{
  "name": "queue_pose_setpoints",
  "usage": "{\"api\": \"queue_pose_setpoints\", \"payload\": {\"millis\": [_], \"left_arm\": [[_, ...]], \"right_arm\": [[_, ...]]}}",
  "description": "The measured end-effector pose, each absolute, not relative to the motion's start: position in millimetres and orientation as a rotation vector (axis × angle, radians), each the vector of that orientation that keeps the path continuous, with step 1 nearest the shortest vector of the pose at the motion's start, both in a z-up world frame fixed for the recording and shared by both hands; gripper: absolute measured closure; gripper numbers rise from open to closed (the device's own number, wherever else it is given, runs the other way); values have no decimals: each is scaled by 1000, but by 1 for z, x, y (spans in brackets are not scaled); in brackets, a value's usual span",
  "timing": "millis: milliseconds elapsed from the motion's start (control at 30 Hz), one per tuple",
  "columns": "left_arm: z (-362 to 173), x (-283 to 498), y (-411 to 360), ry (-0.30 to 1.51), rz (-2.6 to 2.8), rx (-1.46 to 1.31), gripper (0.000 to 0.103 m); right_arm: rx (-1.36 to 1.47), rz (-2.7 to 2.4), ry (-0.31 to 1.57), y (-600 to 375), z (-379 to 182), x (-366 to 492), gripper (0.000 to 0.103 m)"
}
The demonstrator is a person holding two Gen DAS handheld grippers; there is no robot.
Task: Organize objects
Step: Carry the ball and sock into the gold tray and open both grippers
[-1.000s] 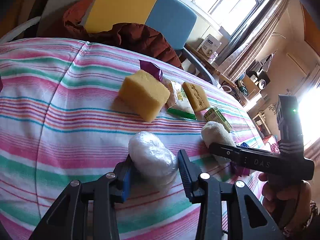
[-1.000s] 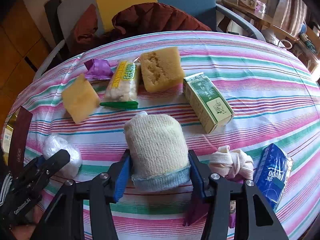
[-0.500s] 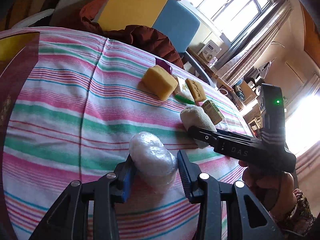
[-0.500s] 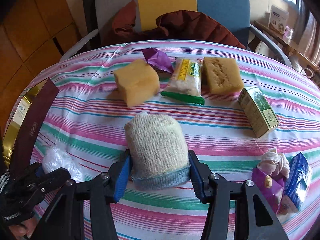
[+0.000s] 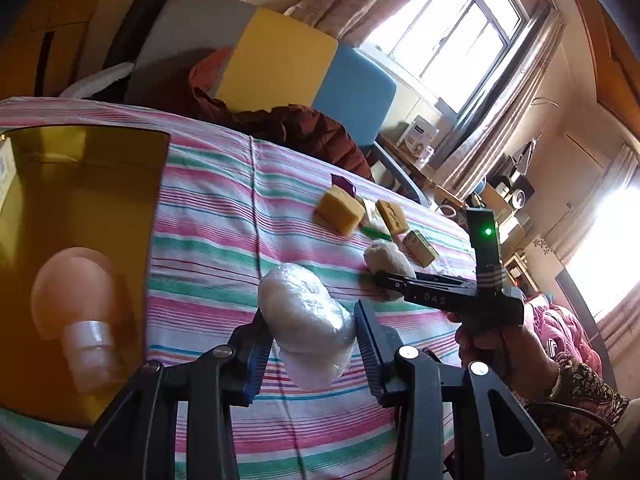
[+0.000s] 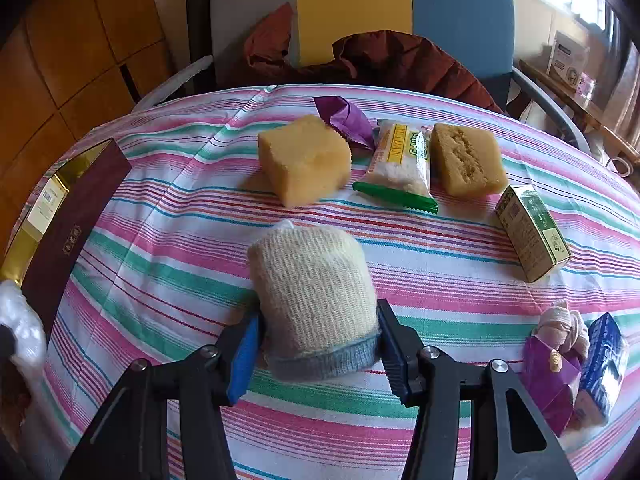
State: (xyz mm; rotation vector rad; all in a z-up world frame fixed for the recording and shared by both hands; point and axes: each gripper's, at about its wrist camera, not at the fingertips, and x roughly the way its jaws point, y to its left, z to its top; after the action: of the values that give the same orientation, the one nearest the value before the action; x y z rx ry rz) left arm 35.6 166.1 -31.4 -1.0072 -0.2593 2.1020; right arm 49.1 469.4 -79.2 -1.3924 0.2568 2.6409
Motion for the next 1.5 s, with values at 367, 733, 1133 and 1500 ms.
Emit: {"api": "queue_pose_setpoints", "payload": {"millis": [367, 733, 1133, 1500], "left_arm": [[-32, -8, 52, -428, 2344, -1067, 63], [-55, -49, -29, -540, 2540, -1270, 63], [-43, -52, -45, -562, 2640, -1213, 38], [-20, -39, -74, -776, 2803, -1125, 38]], "right_arm": [[-1320, 2622, 339, 458, -73, 54, 50], [-1204, 2849, 264, 375, -13, 54, 50], [-1251, 3095, 203, 260, 14, 42, 50], [-1432, 3174, 30, 168, -1, 15, 50]]}}
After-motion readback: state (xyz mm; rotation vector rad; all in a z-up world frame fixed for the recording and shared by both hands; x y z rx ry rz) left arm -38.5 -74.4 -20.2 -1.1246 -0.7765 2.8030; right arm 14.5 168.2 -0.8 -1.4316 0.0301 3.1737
